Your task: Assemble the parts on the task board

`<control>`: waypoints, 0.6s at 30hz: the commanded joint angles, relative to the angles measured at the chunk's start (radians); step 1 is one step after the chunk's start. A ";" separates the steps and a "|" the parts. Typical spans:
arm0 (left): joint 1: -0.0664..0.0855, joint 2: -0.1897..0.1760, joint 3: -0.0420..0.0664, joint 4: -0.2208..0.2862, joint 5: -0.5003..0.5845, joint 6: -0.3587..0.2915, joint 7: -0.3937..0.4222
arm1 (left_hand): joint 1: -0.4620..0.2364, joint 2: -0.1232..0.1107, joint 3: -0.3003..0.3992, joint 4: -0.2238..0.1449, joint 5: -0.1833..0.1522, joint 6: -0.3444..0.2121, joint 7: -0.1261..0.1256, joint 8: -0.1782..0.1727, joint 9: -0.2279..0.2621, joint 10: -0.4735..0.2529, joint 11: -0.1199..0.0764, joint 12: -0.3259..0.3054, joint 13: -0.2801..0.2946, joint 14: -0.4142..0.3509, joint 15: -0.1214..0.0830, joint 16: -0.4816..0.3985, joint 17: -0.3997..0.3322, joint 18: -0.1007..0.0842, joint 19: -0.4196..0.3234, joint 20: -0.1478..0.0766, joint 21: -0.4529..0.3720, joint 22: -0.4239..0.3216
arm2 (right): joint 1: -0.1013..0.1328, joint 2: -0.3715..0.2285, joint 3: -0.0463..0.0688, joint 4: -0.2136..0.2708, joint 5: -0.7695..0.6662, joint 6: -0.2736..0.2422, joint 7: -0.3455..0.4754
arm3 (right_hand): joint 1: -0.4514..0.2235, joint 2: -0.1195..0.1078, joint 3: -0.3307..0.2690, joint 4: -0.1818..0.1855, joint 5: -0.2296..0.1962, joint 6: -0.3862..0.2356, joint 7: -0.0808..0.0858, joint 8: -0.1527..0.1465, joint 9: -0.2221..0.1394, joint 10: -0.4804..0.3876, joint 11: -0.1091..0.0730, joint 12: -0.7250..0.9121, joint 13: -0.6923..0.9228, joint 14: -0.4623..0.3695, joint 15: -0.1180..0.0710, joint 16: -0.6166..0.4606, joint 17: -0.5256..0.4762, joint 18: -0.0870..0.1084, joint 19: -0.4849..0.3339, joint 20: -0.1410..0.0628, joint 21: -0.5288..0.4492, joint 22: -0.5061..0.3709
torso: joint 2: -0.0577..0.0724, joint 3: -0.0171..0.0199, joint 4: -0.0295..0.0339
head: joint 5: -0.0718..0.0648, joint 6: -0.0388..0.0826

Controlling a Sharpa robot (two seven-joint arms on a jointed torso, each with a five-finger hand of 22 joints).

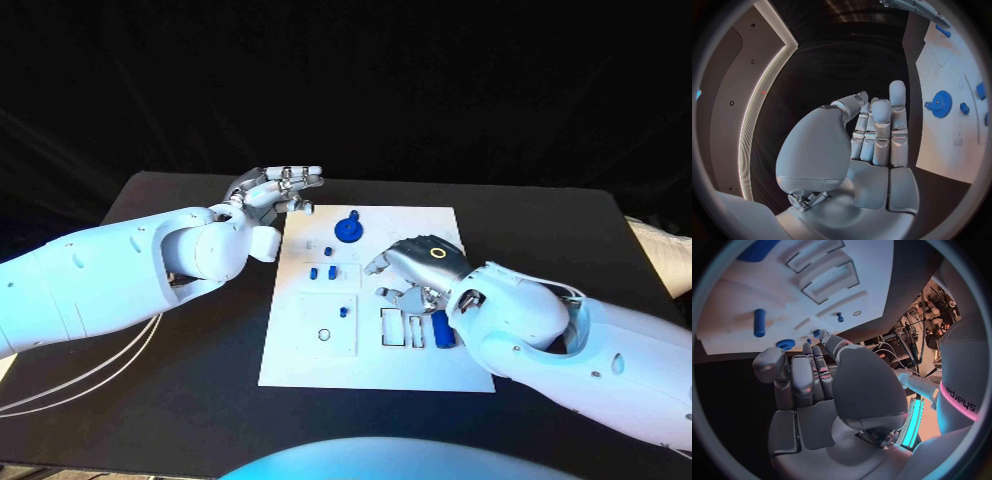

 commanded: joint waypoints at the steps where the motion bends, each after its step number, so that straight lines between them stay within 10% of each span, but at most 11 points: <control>1: 0.000 -0.001 0.000 0.004 -0.007 0.023 0.001 | 0.004 0.003 -0.003 -0.002 -0.003 -0.005 -0.001 0.003 -0.001 -0.009 -0.001 0.005 -0.001 -0.009 -0.001 -0.006 -0.001 0.010 -0.006 0.001 -0.006 -0.002 | 0.016 -0.025 0.007 -0.002 0.020 -0.004 -0.027 | -0.011 -0.011 -0.010 0.000 -0.002 0.008 -0.004 0.000 0.000 0.006 -0.004 0.004 -0.002 0.021 -0.003 0.007 0.001 0.013 0.011 0.001 0.004 0.004 | 0.000 -0.0010 0.0006 | -0.008 0.006; 18: 0.000 0.001 -0.001 0.003 -0.011 0.030 0.001 | 0.004 0.003 -0.004 -0.002 -0.003 -0.006 -0.001 0.003 -0.001 -0.010 -0.001 0.005 -0.001 -0.010 0.000 -0.007 -0.003 0.010 -0.007 0.001 -0.007 -0.002 | 0.047 -0.060 0.014 -0.069 0.014 0.157 -0.032 | -0.005 -0.023 -0.078 0.024 -0.005 0.006 -0.031 0.000 -0.006 -0.015 -0.022 0.001 0.000 0.027 -0.016 0.006 -0.007 0.013 0.019 -0.011 -0.003 -0.002 | 0.000 -0.0005 0.0043 | -0.012 0.008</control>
